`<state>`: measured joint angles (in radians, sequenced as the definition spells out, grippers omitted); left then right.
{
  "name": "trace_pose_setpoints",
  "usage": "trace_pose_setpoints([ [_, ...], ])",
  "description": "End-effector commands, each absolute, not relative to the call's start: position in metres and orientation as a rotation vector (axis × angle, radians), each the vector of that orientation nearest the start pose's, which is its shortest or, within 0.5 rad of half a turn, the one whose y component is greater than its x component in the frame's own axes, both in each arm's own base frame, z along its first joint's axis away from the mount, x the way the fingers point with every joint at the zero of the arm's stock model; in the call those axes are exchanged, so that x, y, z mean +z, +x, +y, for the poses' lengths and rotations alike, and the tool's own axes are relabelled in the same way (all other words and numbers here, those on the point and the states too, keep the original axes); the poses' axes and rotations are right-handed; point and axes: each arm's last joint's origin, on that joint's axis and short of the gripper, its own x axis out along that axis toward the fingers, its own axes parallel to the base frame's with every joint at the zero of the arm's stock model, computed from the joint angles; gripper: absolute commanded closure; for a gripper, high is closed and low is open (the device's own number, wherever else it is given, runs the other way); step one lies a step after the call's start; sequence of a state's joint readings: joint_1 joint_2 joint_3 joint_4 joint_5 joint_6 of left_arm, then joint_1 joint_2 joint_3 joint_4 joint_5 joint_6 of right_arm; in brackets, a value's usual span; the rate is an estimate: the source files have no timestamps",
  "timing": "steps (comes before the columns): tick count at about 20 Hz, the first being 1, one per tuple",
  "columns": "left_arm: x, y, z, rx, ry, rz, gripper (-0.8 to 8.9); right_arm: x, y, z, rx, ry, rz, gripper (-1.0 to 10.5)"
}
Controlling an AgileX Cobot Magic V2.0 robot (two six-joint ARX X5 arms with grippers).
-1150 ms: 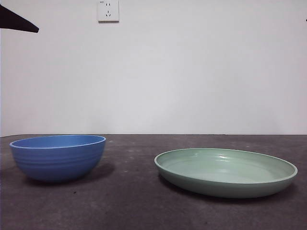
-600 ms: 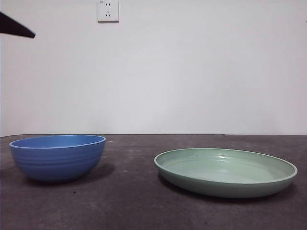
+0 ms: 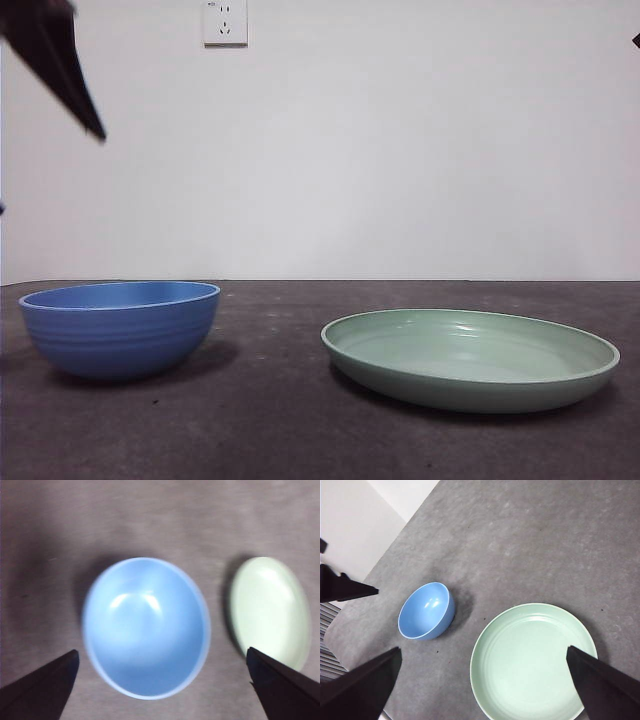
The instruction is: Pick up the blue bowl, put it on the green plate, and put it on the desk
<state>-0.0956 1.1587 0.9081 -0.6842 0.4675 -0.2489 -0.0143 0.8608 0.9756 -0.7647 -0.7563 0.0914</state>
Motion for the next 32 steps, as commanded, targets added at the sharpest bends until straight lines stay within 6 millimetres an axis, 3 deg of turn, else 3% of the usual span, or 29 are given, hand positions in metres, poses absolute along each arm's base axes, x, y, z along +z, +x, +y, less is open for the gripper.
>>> trace_pose_setpoints([
  [1, 0.26, 0.234, -0.035, -0.398, -0.388, 1.015, 2.29, 0.342, 0.157, 0.018, 0.692, 0.333, 0.638, 3.7],
  [4, 0.245, 0.246, -0.036, -0.38, -0.393, 1.069, 2.41, 0.342, 0.157, 0.018, 0.692, 0.333, 0.638, 3.7],
  [6, 0.229, 0.255, -0.037, -0.345, -0.384, 1.13, 3.16, 0.342, 0.157, 0.018, 0.692, 0.333, 0.638, 3.7],
  [11, 0.199, 0.273, -0.039, -0.325, -0.373, 1.213, 3.19, 0.342, 0.156, 0.018, 0.691, 0.335, 0.641, 3.7],
  [18, 0.183, 0.281, -0.037, -0.242, -0.327, 1.248, 3.35, 0.342, 0.156, 0.018, 0.69, 0.336, 0.642, 3.7],
  [22, 0.181, 0.282, -0.038, -0.243, -0.326, 1.252, 4.2, 0.342, 0.156, 0.018, 0.69, 0.336, 0.641, 3.7],
  [32, 0.179, 0.283, -0.038, -0.272, -0.285, 1.251, 7.92, 0.342, 0.156, 0.018, 0.69, 0.336, 0.641, 3.7],
])
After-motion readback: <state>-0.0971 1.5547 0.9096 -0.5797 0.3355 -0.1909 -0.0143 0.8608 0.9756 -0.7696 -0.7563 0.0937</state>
